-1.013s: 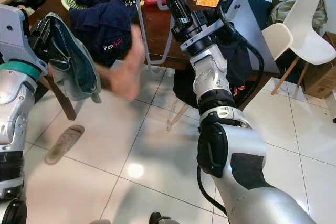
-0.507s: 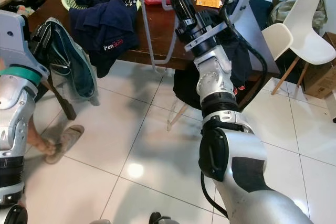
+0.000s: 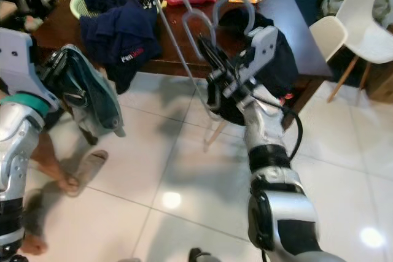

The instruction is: Hang hanger

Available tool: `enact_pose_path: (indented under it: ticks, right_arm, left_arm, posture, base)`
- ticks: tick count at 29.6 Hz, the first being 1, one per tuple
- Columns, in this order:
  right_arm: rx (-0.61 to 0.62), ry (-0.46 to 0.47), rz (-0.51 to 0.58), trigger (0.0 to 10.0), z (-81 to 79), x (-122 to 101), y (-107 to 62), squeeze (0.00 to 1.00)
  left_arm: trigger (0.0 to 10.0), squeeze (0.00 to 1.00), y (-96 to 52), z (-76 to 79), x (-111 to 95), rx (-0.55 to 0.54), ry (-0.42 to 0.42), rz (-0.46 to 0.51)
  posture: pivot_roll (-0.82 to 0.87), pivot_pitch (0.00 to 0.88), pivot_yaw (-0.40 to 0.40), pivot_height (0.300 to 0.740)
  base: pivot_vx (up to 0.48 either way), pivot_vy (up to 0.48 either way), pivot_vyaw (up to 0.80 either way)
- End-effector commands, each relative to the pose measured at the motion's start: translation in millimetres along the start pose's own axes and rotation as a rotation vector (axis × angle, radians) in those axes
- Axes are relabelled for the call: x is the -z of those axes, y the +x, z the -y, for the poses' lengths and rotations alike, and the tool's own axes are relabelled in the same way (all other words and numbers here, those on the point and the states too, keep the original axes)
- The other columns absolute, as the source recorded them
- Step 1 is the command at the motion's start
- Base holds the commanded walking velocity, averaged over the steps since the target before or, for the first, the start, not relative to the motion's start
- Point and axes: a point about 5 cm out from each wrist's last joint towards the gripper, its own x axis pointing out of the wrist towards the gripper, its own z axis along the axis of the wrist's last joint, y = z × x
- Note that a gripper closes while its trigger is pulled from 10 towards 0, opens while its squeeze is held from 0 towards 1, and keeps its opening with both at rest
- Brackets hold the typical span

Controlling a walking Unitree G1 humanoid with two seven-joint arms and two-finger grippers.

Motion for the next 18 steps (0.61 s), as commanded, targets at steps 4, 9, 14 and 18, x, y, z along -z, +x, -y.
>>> enact_pose_path:
  ticks: [4,9,14,18]
  right_arm:
    - [-0.034,-0.015,-0.064,10.0,-6.0,2.7,-16.4,0.0]
    - [0.075,0.022,-0.219,10.0,-33.2,55.7,-43.1,0.0]
    - [0.18,0.034,-0.315,10.0,-43.5,83.6,-61.6,0.0]
    - [0.22,0.08,-0.379,10.0,-55.5,95.5,-73.8,0.0]
  left_arm:
    - [10.0,0.0,-1.4,8.1,19.8,-0.002,0.013,-0.077]
    - [10.0,0.0,-9.3,14.6,71.8,-0.051,0.052,-0.197]
    - [10.0,0.0,-20.7,12.0,96.4,-0.06,0.064,-0.271]
    - [10.0,0.0,-31.2,24.5,109.2,0.001,0.07,-0.304]
  posture:
    - [0.08,0.0,0.039,0.74]
    - [0.05,0.0,0.04,0.74]
    - [0.03,0.0,0.046,0.74]
    - [0.01,0.0,0.032,0.74]
  base:
    - [0.0,0.0,0.0]
    - [0.0,0.0,0.0]
    - [0.0,0.0,0.0]
    - [0.0,0.0,0.0]
